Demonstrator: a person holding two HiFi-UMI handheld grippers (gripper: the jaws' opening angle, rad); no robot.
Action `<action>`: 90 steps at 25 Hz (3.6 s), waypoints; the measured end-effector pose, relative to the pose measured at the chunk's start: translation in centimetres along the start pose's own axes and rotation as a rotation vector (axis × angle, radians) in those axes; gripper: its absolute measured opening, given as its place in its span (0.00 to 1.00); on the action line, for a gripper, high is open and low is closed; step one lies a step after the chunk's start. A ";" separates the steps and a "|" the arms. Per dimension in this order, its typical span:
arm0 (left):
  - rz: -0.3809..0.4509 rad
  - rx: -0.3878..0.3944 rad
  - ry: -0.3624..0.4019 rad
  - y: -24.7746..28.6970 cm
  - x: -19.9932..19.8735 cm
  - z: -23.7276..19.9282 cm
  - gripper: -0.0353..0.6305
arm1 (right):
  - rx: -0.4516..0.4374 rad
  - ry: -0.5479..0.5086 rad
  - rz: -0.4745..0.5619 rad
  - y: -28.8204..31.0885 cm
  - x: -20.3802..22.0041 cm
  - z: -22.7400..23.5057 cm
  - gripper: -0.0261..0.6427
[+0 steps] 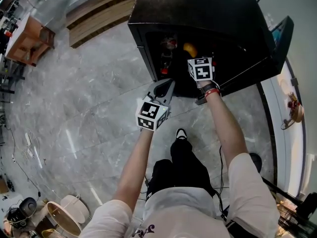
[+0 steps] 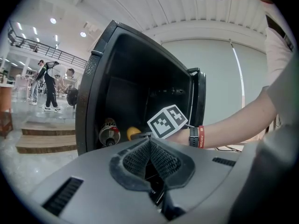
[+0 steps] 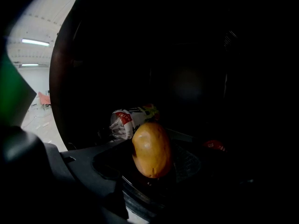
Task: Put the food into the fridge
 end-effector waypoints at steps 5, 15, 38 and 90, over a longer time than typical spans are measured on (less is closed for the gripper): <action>0.009 0.005 0.014 0.6 0.3 0.5 0.08 | 0.000 -0.048 -0.009 0.8 0.1 0.4 0.47; 0.029 0.010 0.016 0.7 0.5 1.1 0.08 | -0.036 -0.115 -0.030 2.2 -0.5 0.3 0.47; 0.013 -0.026 0.022 -0.8 -0.1 2.1 0.08 | -0.065 -0.031 -0.036 0.1 -1.2 0.1 0.51; -0.068 -0.037 -0.034 -13.7 -7.9 8.4 0.08 | -0.068 0.084 -0.120 -18.6 -3.8 -5.4 0.44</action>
Point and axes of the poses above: the fingertips, and each gripper's own axes: y forward along the fingers, z to its right, x out of its underside, the point moved 9 cm from there along -y, backward along the fingers, and after that the axes turned 7 degrees about -y, right-handed, at the moved point
